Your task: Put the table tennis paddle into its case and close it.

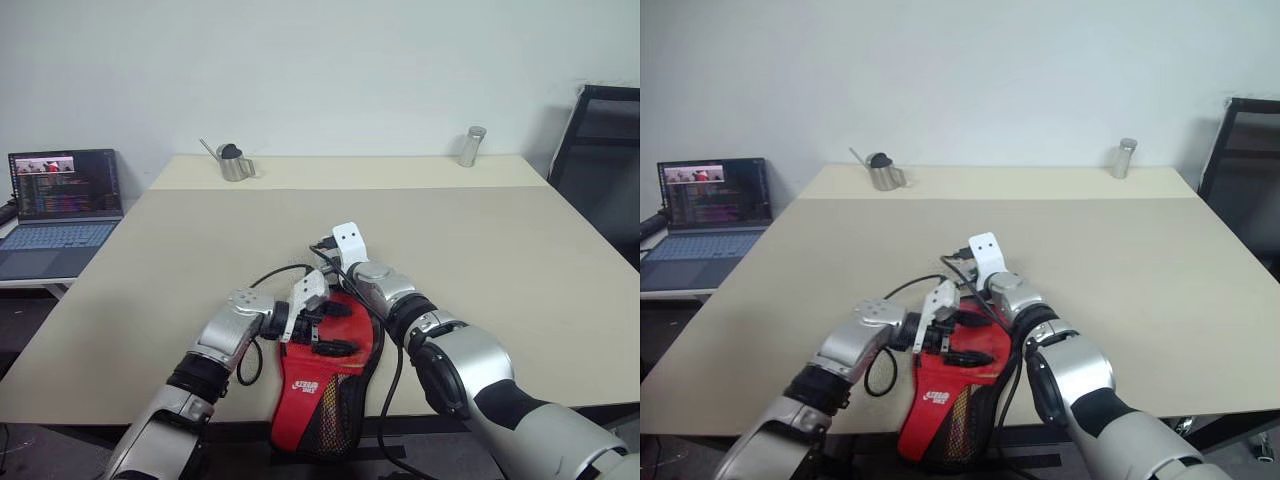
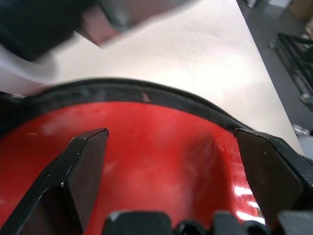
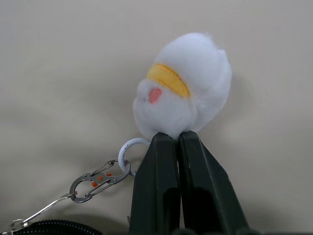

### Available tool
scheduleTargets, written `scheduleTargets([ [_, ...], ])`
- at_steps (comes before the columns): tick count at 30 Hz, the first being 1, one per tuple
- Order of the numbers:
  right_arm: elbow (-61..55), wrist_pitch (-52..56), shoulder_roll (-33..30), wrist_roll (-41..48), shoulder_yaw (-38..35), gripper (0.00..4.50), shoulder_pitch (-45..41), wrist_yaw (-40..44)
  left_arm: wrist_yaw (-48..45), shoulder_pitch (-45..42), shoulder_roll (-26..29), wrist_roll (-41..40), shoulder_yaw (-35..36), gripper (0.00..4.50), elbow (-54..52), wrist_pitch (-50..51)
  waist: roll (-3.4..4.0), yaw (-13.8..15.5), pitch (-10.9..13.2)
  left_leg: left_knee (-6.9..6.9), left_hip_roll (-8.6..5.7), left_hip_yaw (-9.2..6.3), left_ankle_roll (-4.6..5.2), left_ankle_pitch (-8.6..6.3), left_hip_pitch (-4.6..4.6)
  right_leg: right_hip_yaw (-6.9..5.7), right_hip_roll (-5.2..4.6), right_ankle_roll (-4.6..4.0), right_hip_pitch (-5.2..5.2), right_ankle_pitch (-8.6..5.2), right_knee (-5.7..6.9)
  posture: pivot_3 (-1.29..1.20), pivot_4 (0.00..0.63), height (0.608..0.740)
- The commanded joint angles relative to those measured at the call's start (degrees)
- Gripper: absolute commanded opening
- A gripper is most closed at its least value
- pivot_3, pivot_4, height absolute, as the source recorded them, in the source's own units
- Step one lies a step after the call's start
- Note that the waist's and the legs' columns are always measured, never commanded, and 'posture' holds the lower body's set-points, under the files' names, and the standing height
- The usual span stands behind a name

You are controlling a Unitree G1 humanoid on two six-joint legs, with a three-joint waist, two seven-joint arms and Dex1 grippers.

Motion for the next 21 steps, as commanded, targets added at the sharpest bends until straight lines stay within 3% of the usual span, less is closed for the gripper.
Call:
scheduleTargets([
  [1, -3.26, -0.13, -1.01, 1.54, -1.28, 0.03, -0.76, -0.39, -1.64, -0.24, -0.87, 1.76, -0.78, 4.50, 3.54, -2.62, 0.00, 0.01, 0.00, 0.01, 0.00, 0.01, 0.00, 0.00, 0.01, 0.01, 0.00, 0.00, 0.01, 0.00, 0.01, 0.00, 0.150, 0.740],
  [16, -11.27, 2.68, -5.64, 2.62, -0.66, 0.03, 3.45, -1.44, -0.10, 0.02, -4.47, 2.94, 0.92, 4.50, 9.60, -4.84, 0.01, 0.95, -0.04, 0.10, -0.03, -0.08, 0.03, 0.01, 0.17, -0.04, -0.01, 0.01, 0.26, 0.00, 0.03, 0.00, 0.150, 0.740],
  [21, -24.46, 8.81, -6.88, 2.77, 0.87, 0.03, 9.62, -0.73, 0.62, 0.27, -5.30, 3.01, 1.54, 4.50, 9.72, -4.67, 0.01, 1.30, -0.05, 0.12, -0.03, -0.08, 0.04, 0.02, 0.18, -0.04, -0.01, 0.01, 0.27, 0.00, 0.05, 0.00, 0.150, 0.740],
])
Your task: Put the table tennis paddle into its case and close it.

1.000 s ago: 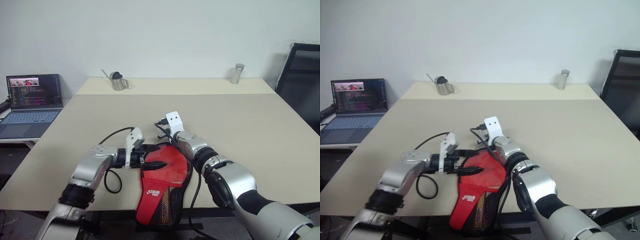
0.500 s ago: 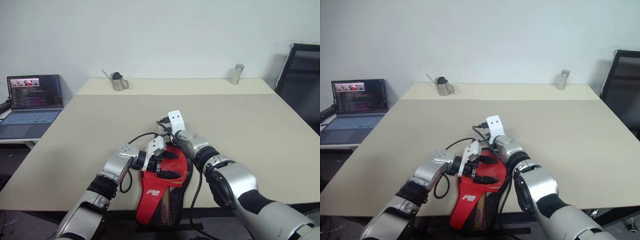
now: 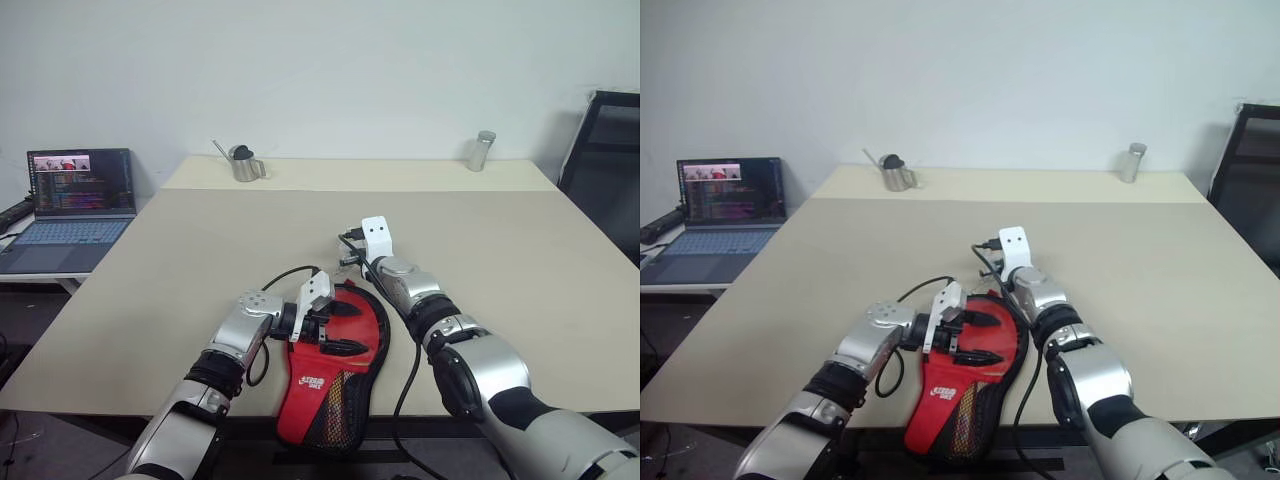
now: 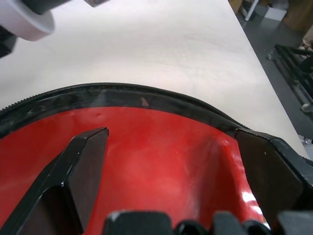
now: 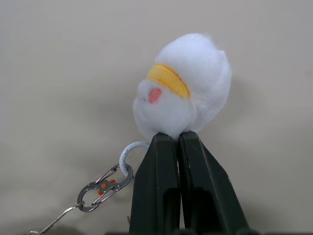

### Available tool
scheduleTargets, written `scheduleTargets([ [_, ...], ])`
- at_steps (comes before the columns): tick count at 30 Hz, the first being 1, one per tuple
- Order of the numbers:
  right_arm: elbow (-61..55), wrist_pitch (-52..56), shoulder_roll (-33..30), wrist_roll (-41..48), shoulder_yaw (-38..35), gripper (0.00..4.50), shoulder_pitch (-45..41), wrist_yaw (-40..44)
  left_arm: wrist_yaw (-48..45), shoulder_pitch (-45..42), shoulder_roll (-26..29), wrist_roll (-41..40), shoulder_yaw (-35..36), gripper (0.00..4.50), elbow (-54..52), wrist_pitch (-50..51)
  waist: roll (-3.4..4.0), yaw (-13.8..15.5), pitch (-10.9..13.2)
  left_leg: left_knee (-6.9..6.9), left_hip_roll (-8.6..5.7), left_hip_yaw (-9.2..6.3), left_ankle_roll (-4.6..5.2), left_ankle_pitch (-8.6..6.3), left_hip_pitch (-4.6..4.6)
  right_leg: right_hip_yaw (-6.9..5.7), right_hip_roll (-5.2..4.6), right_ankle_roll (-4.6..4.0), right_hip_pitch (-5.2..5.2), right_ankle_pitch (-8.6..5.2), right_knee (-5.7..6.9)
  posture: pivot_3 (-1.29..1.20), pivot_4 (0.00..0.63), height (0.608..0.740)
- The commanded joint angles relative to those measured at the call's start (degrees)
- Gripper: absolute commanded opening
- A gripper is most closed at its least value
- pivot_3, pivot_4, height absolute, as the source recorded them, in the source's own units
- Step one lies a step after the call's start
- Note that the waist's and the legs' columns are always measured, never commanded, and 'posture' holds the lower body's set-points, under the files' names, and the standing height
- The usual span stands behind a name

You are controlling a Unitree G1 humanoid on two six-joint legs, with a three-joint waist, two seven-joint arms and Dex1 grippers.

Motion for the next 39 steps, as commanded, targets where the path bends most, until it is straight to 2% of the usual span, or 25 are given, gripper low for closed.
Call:
scheduleTargets([
  [1, -14.04, 5.10, -2.01, 0.23, 1.01, 0.03, 3.97, 0.15, 1.03, 1.48, -0.66, 1.63, -0.51, 4.50, 1.84, 0.76, 0.00, 0.26, 0.00, 0.00, 0.00, -0.01, 0.00, 0.00, -0.01, -0.01, 0.00, 0.00, 0.00, 0.00, -0.01, 0.00, 0.150, 0.740],
  [10, -51.63, 25.62, -6.23, 0.92, 4.06, 0.03, 21.11, 1.31, 1.37, 0.80, -1.09, 1.81, -0.05, 4.50, 2.78, 0.59, 0.13, 0.48, -0.08, 0.02, -0.02, -0.05, 0.01, 0.00, -0.04, -0.03, 0.00, 0.01, 0.01, 0.00, -0.02, 0.00, 0.150, 0.740],
  [20, -81.10, 46.30, -10.19, 4.02, 3.73, 0.03, 35.55, 1.90, 1.68, -0.58, -1.62, 2.16, 0.20, 4.50, 4.57, -0.54, 0.19, 0.74, -0.14, 0.05, -0.05, -0.10, 0.06, 0.02, -0.06, -0.08, 0.01, 0.02, 0.05, -0.01, -0.06, 0.00, 0.150, 0.740],
  [25, -89.44, 55.15, -9.58, 5.88, 3.14, 0.03, 40.38, 0.77, 1.69, -0.70, -1.61, 2.37, 0.33, 4.50, 5.16, -1.22, 0.19, 0.74, -0.15, 0.03, -0.05, -0.18, 0.06, 0.02, -0.06, -0.15, 0.02, 0.03, 0.06, -0.01, -0.07, 0.00, 0.150, 0.740],
  [28, -90.29, 57.84, -7.86, 6.54, 3.76, 0.03, 40.30, 0.03, 1.86, -0.88, -1.96, 2.50, 0.25, 4.50, 5.52, -1.59, 0.20, 0.65, -0.17, 0.03, -0.05, -0.18, 0.07, 0.02, -0.05, -0.15, 0.02, 0.03, 0.06, -0.01, -0.06, 0.00, 0.150, 0.740],
  [35, -92.45, 62.18, -8.45, 8.80, 3.53, 0.03, 40.19, 0.95, 2.11, -1.81, -2.59, 2.79, 0.54, 4.50, 6.92, -2.94, 0.19, 0.65, -0.17, 0.04, -0.06, -0.19, 0.09, 0.03, -0.05, -0.17, 0.02, 0.03, 0.08, -0.01, -0.09, 0.00, 0.150, 0.740],
  [38, -96.00, 64.38, -8.81, 10.50, 2.33, 0.62, 41.85, 2.09, 2.49, -2.06, -2.85, 2.98, 0.83, 4.50, 7.45, -3.76, 0.19, 0.66, -0.17, 0.00, -0.06, -0.22, 0.09, 0.03, -0.08, -0.20, 0.03, 0.04, 0.07, -0.02, -0.12, 0.00, 0.150, 0.740],
  [39, -97.04, 65.00, -9.10, 10.97, 2.24, 0.98, 42.37, 2.34, 2.61, -2.11, -2.96, 2.96, 0.92, 4.50, 7.41, -3.84, 0.19, 0.63, -0.17, -0.01, -0.06, -0.23, 0.09, 0.03, -0.09, -0.22, 0.03, 0.04, 0.07, -0.02, -0.15, 0.00, 0.150, 0.740],
])
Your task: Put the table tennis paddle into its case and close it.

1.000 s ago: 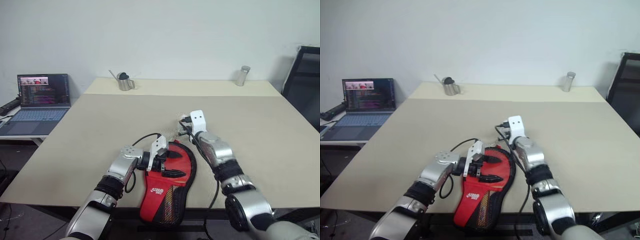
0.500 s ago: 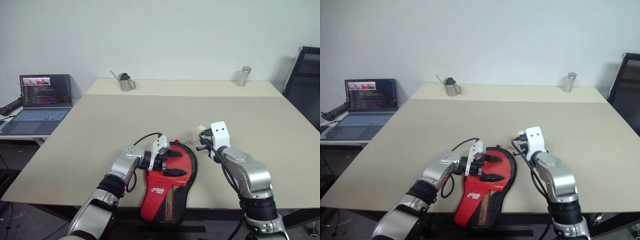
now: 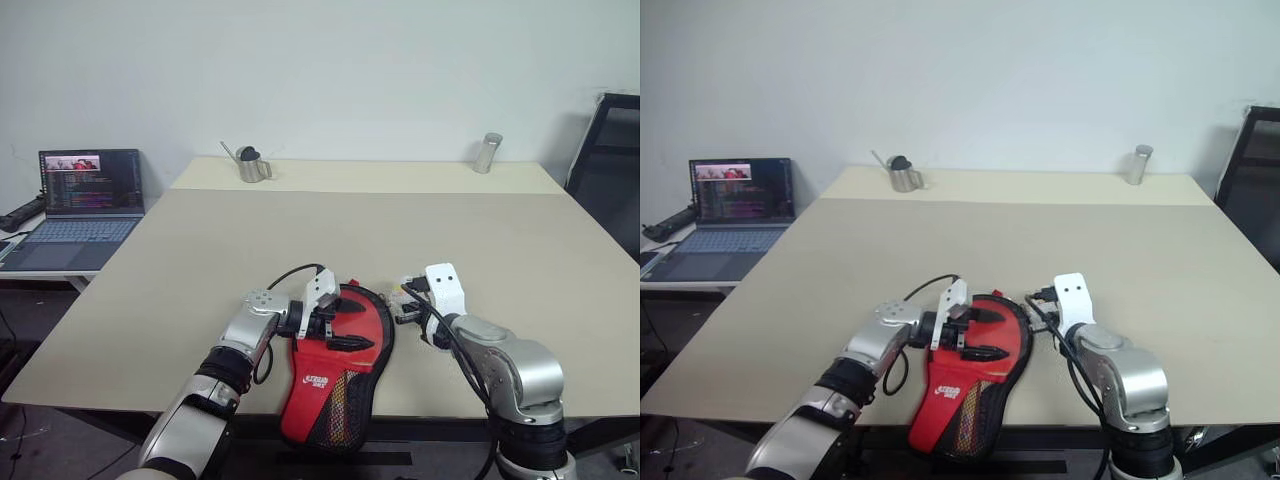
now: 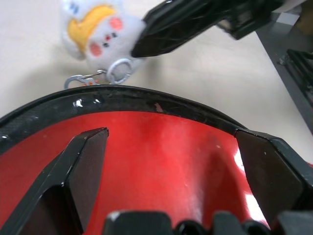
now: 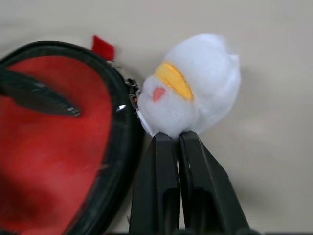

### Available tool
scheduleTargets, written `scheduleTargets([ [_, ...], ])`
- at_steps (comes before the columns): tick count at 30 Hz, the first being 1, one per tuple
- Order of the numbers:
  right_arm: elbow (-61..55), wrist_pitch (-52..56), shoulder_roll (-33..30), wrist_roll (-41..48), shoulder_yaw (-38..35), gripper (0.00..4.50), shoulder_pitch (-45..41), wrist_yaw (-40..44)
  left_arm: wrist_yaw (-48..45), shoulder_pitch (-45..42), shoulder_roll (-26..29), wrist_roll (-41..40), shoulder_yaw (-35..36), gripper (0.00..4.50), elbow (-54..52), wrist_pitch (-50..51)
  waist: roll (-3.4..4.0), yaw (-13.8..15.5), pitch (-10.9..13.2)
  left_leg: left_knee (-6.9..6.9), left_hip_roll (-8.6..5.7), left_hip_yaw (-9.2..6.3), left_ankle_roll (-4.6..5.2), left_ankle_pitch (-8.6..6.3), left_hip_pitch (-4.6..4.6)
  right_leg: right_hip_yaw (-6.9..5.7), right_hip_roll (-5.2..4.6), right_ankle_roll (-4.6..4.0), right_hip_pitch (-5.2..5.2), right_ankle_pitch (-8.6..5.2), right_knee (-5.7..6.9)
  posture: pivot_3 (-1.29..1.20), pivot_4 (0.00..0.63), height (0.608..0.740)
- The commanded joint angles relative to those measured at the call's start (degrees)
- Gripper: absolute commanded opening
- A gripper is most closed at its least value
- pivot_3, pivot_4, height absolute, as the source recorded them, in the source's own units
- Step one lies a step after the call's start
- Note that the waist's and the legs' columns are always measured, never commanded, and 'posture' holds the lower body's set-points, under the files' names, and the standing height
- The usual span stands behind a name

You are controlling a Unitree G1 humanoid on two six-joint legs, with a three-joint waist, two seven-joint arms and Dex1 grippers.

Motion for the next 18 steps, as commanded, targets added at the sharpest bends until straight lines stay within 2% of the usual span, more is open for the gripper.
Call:
scheduleTargets([
  [1, -5.49, 2.45, -0.94, 2.31, -1.78, 1.30, 1.04, 1.34, 1.09, 0.31, -0.48, 1.33, 0.26, 4.50, 1.37, -0.02, 0.00, -0.02, 0.00, 0.00, 0.00, 0.00, 0.00, 0.00, 0.00, 0.01, 0.00, 0.00, 0.00, 0.00, -0.01, 0.00, 0.150, 0.740],
  [5, -9.51, 7.01, -2.64, 8.30, -2.72, 2.69, 0.89, 7.01, 1.82, 0.22, -1.03, 0.61, 1.09, 4.50, -0.10, 0.28, 0.00, -0.09, 0.00, 0.01, 0.00, 0.00, 0.00, 0.00, -0.01, 0.00, 0.00, 0.00, 0.00, 0.00, -0.01, 0.00, 0.150, 0.740],
  [7, -11.30, 8.13, -6.09, 13.34, -3.45, 3.37, -0.76, 12.73, 1.94, 0.33, -0.97, -0.32, 1.79, 4.50, -2.45, 1.18, 0.00, -0.14, 0.01, 0.01, 0.01, -0.02, 0.00, 0.00, -0.01, -0.02, 0.01, 0.00, 0.00, 0.00, -0.01, 0.00, 0.150, 0.740],
  [9, -11.91, 8.55, -8.26, 16.74, -4.75, 3.37, -2.28, 16.16, 1.96, 0.54, -0.73, -1.21, 2.45, 4.50, -4.68, 2.38, -0.02, -0.20, 0.04, 0.01, 0.01, -0.03, 0.00, 0.00, -0.05, -0.04, 0.01, 0.00, -0.02, 0.00, -0.03, 0.00, 0.150, 0.740],
  [12, -9.28, 3.97, -12.21, 19.70, -7.51, 3.37, -6.45, 20.14, 1.99, 1.74, 1.10, -4.46, 4.70, 4.50, -13.40, 7.22, -0.03, -0.25, 0.08, -0.01, 0.01, -0.06, 0.01, 0.00, -0.10, -0.07, 0.01, 0.00, -0.03, 0.00, -0.13, 0.00, 0.150, 0.740],
  [18, 0.92, -8.52, -16.79, 20.00, -5.71, 3.37, -11.68, 24.16, 3.60, 5.03, 8.02, -9.92, 10.50, 4.50, -25.83, 17.67, -0.02, -0.58, 0.12, -0.13, 0.07, -0.12, 0.01, -0.01, -0.15, -0.12, 0.05, 0.00, -0.06, 0.00, -0.29, 0.00, 0.150, 0.740],
])
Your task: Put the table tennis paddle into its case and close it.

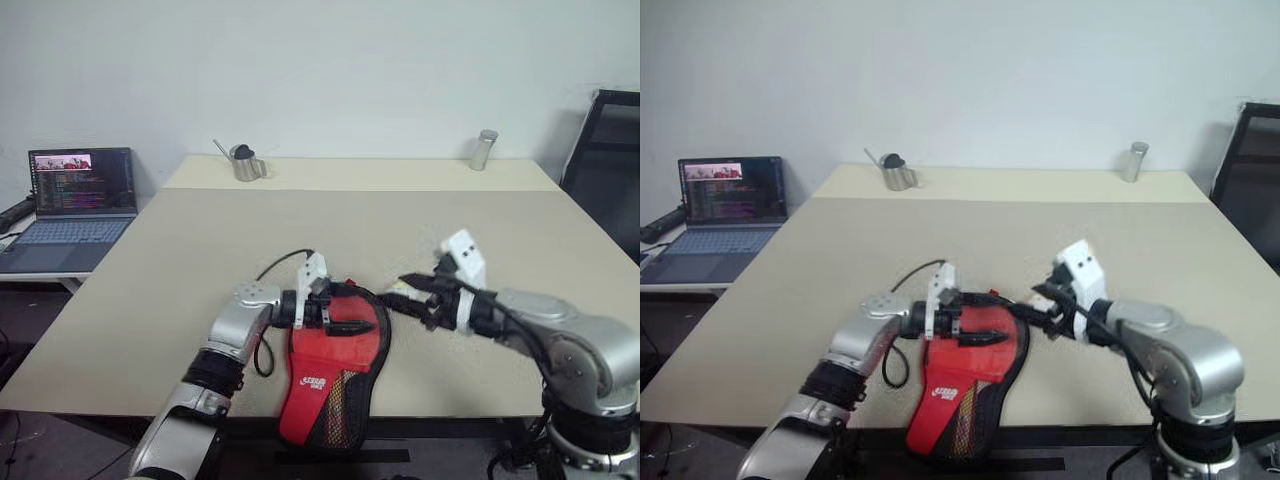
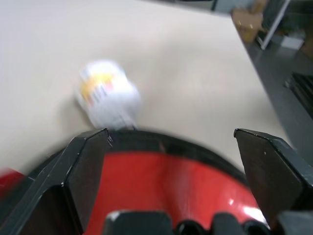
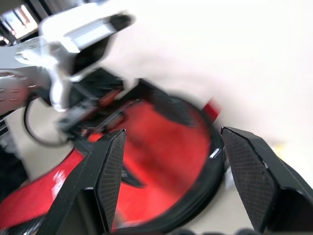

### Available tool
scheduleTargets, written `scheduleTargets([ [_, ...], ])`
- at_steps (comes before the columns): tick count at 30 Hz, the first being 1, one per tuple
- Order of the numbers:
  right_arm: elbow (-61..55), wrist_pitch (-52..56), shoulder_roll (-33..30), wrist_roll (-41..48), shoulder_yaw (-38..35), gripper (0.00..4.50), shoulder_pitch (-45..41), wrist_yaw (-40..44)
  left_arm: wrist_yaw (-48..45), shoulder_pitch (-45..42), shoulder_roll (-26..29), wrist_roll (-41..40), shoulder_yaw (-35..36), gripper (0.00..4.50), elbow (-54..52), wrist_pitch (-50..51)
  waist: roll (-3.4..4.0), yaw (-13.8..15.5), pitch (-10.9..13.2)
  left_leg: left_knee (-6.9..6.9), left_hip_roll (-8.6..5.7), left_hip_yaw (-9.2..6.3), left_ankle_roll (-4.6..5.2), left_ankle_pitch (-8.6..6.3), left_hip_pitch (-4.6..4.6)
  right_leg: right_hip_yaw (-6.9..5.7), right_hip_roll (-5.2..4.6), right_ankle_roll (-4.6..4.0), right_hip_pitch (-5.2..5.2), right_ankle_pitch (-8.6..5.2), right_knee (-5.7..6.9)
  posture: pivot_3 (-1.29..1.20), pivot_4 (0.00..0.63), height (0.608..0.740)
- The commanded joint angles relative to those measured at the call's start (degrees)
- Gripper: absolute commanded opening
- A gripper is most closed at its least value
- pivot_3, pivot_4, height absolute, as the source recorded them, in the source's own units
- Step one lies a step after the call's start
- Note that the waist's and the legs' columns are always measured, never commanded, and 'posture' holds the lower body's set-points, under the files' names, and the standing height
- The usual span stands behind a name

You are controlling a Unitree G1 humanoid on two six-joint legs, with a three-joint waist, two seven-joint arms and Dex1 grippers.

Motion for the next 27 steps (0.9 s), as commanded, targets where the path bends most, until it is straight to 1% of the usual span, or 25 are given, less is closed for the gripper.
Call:
scheduleTargets([
  [1, 5.10, -8.09, -1.34, 0.39, 1.34, 3.37, -2.96, 2.62, 1.35, 1.51, 4.03, -3.22, 4.45, 4.50, -5.88, 4.65, 0.02, -0.10, 0.01, -0.01, 0.01, 0.00, 0.00, 0.00, 0.00, 0.01, 0.00, 0.00, 0.00, 0.00, -0.01, 0.00, 0.150, 0.740],
  [5, 15.17, -19.21, -3.75, -3.45, 7.36, 3.37, -5.18, 6.75, 2.03, 3.36, 10.44, -3.59, 8.34, 4.50, -6.14, 6.21, 0.02, -0.06, 0.03, 0.01, 0.01, 0.03, 0.00, 0.00, 0.00, 0.01, 0.00, 0.00, 0.00, 0.00, -0.06, 0.00, 0.150, 0.740],
  [9, 19.64, -21.76, -4.60, -4.16, 11.30, 3.37, -5.55, 8.61, 3.20, 4.42, 14.05, -3.19, 10.72, 4.50, -4.88, 5.49, 0.00, 0.32, 0.04, 0.00, 0.01, 0.03, 0.01, -0.01, -0.03, 0.00, -0.02, -0.01, 0.01, 0.00, -0.11, 0.00, 0.150, 0.740],
  [13, 23.65, -24.42, -3.13, -5.71, 14.77, 3.37, -6.16, 8.58, 4.37, 5.38, 15.25, -3.48, 12.09, 4.50, -5.14, 5.89, 0.00, 0.47, 0.04, 0.01, -0.01, 0.01, 0.01, -0.01, -0.10, -0.03, -0.07, -0.02, 0.01, 0.01, -0.20, 0.00, 0.150, 0.740],
  [18, 36.46, -29.65, 0.14, -10.83, 19.26, 3.37, -12.15, 8.15, 5.32, 6.69, 15.66, -3.75, 12.39, 4.50, -6.43, 6.31, 0.01, 0.14, 0.06, 0.02, -0.01, 0.02, 0.02, -0.02, -0.08, -0.02, -0.08, -0.02, -0.02, 0.01, -0.13, 0.00, 0.150, 0.740],
  [21, 44.19, -32.33, 0.40, -13.23, 21.20, 3.37, -15.05, 10.36, 5.91, 6.74, 15.42, -3.91, 12.15, 4.50, -7.14, 6.58, 0.01, 0.19, 0.06, 0.01, -0.01, 0.02, 0.02, -0.02, -0.08, -0.04, -0.07, -0.02, -0.04, 0.01, -0.12, 0.00, 0.150, 0.740],
  [27, 56.75, -34.34, 0.70, -15.24, 22.28, 3.37, -19.24, 15.63, 6.54, 6.84, 15.17, -4.46, 11.53, 4.50, -8.77, 7.19, 0.01, 0.19, 0.06, 0.01, -0.02, 0.04, 0.01, -0.02, -0.10, -0.02, -0.08, -0.03, -0.03, 0.02, -0.16, 0.00, 0.150, 0.740],
])
